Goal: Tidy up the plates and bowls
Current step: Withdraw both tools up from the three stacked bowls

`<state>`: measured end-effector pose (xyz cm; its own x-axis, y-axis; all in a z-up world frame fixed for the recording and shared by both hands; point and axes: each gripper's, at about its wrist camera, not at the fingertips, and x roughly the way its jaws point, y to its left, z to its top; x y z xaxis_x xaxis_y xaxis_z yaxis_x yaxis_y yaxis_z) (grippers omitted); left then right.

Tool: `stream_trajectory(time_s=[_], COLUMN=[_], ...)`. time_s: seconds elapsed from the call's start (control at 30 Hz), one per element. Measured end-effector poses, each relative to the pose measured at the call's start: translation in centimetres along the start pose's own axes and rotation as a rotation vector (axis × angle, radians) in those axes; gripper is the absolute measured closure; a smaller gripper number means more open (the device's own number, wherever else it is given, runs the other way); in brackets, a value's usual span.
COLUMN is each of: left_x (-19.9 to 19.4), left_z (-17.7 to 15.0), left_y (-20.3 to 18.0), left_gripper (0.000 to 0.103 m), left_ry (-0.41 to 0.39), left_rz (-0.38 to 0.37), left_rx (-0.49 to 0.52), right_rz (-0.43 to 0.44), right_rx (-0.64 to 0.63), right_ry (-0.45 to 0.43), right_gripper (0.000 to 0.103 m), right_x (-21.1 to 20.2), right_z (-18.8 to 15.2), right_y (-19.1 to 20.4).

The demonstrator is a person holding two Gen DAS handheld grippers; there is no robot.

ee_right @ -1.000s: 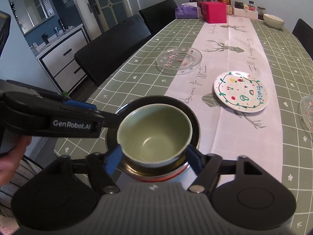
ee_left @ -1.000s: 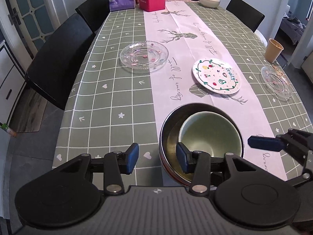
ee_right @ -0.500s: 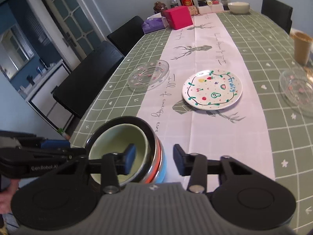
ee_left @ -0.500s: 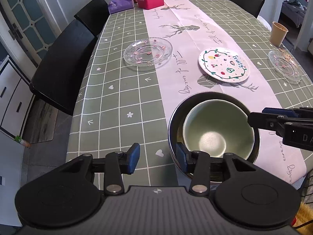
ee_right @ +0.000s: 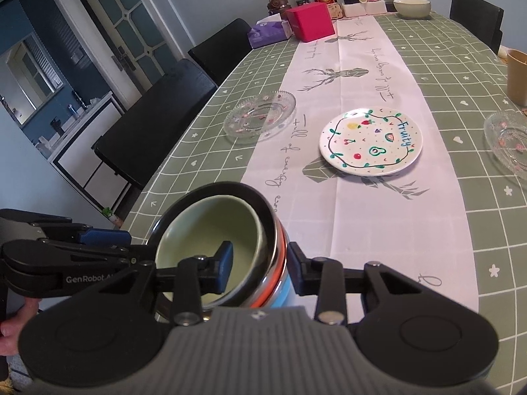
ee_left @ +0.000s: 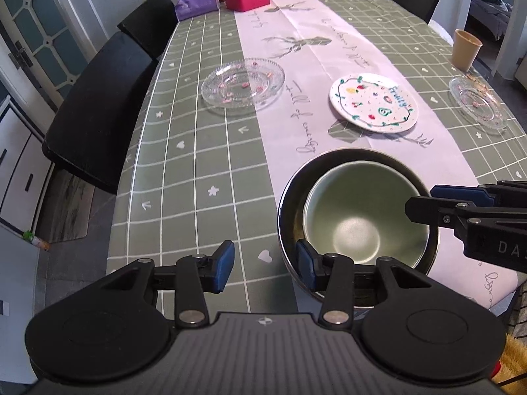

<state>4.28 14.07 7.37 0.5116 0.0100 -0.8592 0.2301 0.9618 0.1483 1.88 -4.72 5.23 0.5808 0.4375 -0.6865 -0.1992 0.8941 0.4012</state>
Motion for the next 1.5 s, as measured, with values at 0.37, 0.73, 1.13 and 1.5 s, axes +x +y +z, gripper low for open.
stream_trajectory(time_s=[0.37, 0.73, 1.13, 1.5], left_x=[-1.4, -2.5, -4.8, -7.1], left_z=[0.6, -0.4, -0.8, 3.5], left_y=[-1.0, -4.5, -9.5, -14.7], left_gripper=[0.029, 0.029, 0.029, 0.027], left_ry=[-0.131, -0.194, -0.232, -0.274], left_rz=[0.032, 0.052, -0.049, -0.180], left_rx=[0.008, 0.055, -0.055, -0.173], right_rz=[-0.027, -0.150, -0.183, -0.306], right_rx=[0.052, 0.044, 0.126, 0.153], right_ry=[-0.038, -0.173, -0.296, -0.356], right_gripper=[0.056, 0.018, 0.018, 0.018], right_x=[-1.6, -5.8, -10.7, -14.0], right_z=[0.7, 1.5, 2.2, 1.9], right_y=[-1.5, -3.3, -7.3, -12.0])
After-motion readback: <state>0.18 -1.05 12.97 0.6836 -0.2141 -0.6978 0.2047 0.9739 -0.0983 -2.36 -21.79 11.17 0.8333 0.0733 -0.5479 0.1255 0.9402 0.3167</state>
